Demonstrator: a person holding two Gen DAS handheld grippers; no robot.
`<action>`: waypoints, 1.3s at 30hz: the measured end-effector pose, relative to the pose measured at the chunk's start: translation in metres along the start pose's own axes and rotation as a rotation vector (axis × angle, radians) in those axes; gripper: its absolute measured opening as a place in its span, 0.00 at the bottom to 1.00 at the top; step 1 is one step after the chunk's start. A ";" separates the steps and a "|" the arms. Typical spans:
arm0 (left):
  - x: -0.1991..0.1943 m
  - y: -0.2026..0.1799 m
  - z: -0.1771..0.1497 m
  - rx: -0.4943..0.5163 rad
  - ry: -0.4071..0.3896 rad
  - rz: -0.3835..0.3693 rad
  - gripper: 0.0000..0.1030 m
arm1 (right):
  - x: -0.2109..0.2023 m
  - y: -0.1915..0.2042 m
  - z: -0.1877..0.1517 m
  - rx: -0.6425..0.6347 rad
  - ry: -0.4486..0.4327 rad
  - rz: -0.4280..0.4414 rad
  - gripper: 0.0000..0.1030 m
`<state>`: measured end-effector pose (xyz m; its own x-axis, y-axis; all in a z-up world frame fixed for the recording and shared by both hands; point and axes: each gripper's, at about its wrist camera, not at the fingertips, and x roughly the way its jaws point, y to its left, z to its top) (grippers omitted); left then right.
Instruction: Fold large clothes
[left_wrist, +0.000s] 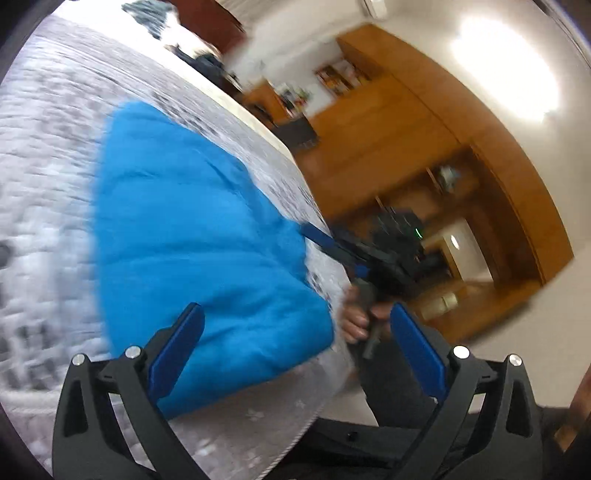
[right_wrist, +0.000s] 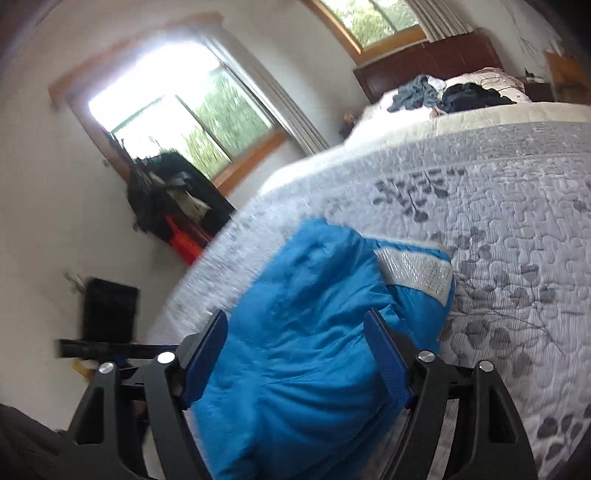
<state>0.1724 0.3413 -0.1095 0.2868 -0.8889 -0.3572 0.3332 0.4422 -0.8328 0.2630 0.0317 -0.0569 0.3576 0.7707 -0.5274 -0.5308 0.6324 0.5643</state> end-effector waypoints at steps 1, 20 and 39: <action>0.001 0.008 -0.006 -0.005 0.016 -0.011 0.97 | 0.003 -0.003 0.000 -0.011 0.030 -0.027 0.68; -0.001 0.023 0.071 -0.064 0.036 -0.160 0.97 | -0.011 -0.028 0.023 -0.065 0.007 -0.088 0.38; -0.012 0.038 0.003 -0.031 0.143 0.011 0.97 | -0.022 0.036 -0.073 -0.311 0.139 -0.196 0.43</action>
<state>0.1845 0.3689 -0.1356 0.1589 -0.8930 -0.4211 0.3019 0.4501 -0.8404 0.1800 0.0319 -0.0720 0.3795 0.6062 -0.6989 -0.6776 0.6965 0.2362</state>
